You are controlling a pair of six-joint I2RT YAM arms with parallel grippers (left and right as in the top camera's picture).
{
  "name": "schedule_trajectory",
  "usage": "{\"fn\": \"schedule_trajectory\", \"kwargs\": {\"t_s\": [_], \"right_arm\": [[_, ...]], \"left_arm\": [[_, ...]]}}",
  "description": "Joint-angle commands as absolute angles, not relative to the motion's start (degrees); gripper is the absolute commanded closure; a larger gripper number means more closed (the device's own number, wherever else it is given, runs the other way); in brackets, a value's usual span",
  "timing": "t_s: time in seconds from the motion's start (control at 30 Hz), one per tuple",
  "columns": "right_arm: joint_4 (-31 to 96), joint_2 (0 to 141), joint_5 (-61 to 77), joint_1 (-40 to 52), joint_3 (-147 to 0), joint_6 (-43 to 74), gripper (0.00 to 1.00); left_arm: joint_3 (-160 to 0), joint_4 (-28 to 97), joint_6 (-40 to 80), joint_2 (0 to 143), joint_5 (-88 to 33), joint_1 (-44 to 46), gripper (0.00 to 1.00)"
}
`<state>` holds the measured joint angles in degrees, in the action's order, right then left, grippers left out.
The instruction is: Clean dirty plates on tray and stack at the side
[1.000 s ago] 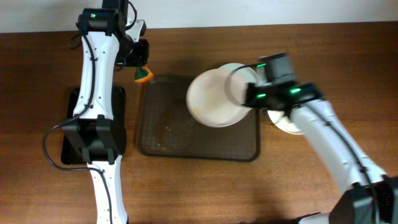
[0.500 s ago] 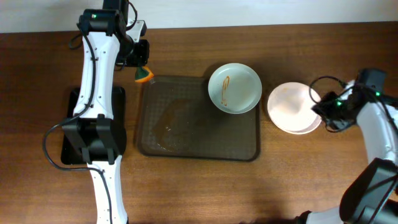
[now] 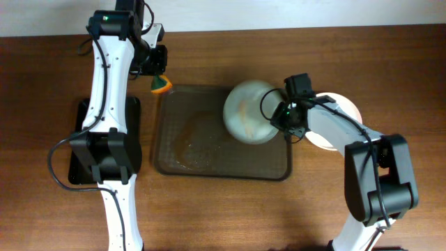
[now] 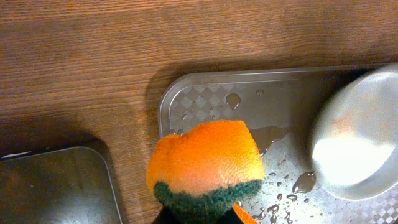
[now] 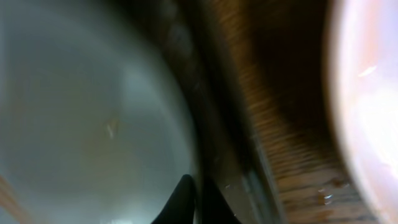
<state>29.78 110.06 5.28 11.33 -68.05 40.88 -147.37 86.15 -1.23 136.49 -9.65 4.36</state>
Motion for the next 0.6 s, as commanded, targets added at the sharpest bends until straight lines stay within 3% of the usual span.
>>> {"fn": "schedule_trajectory", "kwargs": {"t_s": [0.0, 0.1, 0.17, 0.27, 0.3, 0.37, 0.57], "right_arm": [[32.64, 111.37, 4.51, 15.42, -68.14, 42.46, 0.96], [34.92, 111.26, 7.29, 19.18, -68.16, 42.11, 0.96], [34.92, 110.89, 8.60, 20.34, -68.71, 39.81, 0.79], [33.71, 110.89, 10.55, 19.49, -71.79, 23.75, 0.53], [31.62, 110.89, 10.52, 19.49, -71.81, 18.28, 0.49], [27.44, 111.33, 9.10, 19.53, -71.81, 10.63, 0.46], [15.27, 118.65, 7.77, 19.99, -71.81, 9.91, 0.45]], "left_arm": [[-147.13, 86.21, -0.67, 136.20, -9.58, 4.34, 1.00], [-147.13, 86.21, -0.67, 136.20, -9.58, 4.34, 1.00], [-147.13, 86.21, -0.67, 136.20, -9.58, 4.34, 1.00], [-147.13, 86.19, -0.67, 136.20, -9.58, 4.34, 1.00], [-147.13, 86.21, -0.67, 136.20, -9.61, 4.34, 1.00], [-147.13, 86.19, -0.67, 136.20, -9.61, 4.34, 1.00], [-147.13, 86.94, -0.67, 138.12, -9.63, 4.34, 1.00]]}}
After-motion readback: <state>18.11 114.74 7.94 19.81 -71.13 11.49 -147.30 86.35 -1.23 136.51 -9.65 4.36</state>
